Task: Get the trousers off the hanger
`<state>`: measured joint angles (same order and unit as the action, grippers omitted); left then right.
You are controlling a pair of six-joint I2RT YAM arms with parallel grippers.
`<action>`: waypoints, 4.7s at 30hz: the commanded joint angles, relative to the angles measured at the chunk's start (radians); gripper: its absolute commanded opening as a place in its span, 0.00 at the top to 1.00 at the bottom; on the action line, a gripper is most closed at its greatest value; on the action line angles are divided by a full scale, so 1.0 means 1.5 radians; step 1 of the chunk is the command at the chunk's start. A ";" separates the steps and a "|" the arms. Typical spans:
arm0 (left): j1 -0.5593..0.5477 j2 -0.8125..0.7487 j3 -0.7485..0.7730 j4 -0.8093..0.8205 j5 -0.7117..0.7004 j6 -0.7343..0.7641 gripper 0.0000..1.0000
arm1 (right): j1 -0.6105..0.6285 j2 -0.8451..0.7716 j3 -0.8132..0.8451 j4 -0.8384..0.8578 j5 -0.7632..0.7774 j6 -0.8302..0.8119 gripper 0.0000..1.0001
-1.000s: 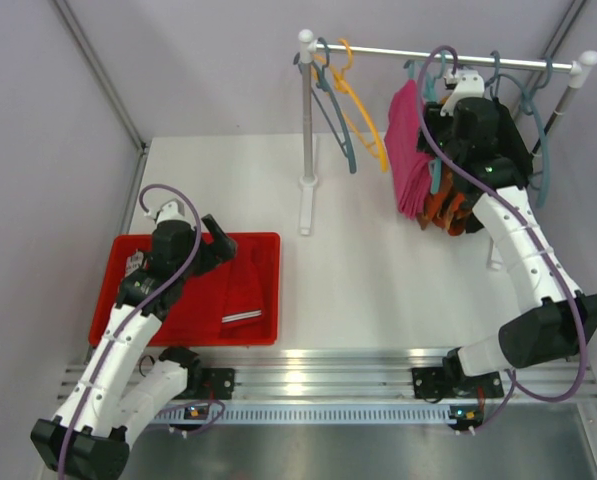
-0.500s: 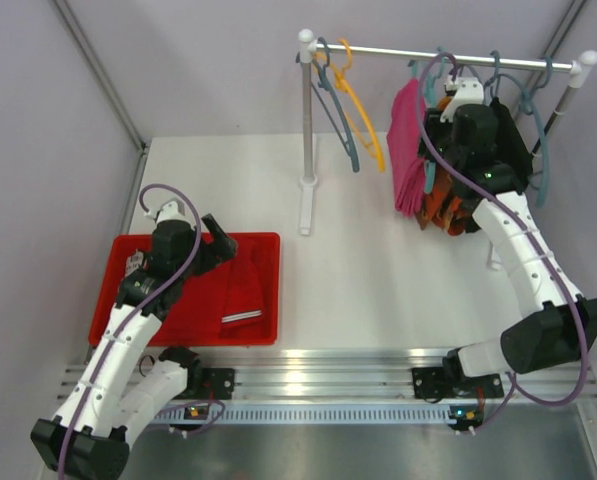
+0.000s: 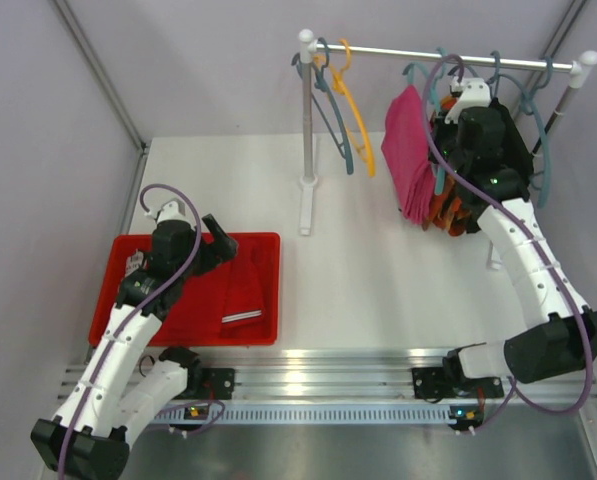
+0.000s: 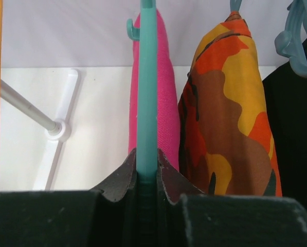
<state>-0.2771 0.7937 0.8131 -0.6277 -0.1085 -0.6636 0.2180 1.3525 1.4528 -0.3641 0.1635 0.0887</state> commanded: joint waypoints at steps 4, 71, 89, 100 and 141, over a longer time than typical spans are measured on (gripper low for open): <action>0.003 -0.015 0.002 0.037 0.005 0.005 0.02 | -0.010 -0.021 0.032 0.000 0.011 -0.007 1.00; -0.757 0.478 0.369 0.480 -0.320 0.242 0.11 | -0.009 -0.449 -0.027 -0.308 -0.101 0.177 1.00; -0.799 0.632 0.451 0.560 -0.353 0.274 0.14 | -0.009 -0.498 -0.059 -0.321 -0.109 0.218 1.00; -0.812 0.674 0.481 0.572 -0.455 0.274 0.34 | -0.009 -0.511 -0.064 -0.302 -0.123 0.227 1.00; -0.784 0.577 0.490 0.674 -0.498 0.355 1.00 | -0.008 -0.524 -0.158 -0.269 -0.141 0.243 1.00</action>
<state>-1.4834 1.7943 1.4940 0.3008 -0.8490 -0.1463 0.2176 0.5850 1.2133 -0.9207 -0.0460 0.4477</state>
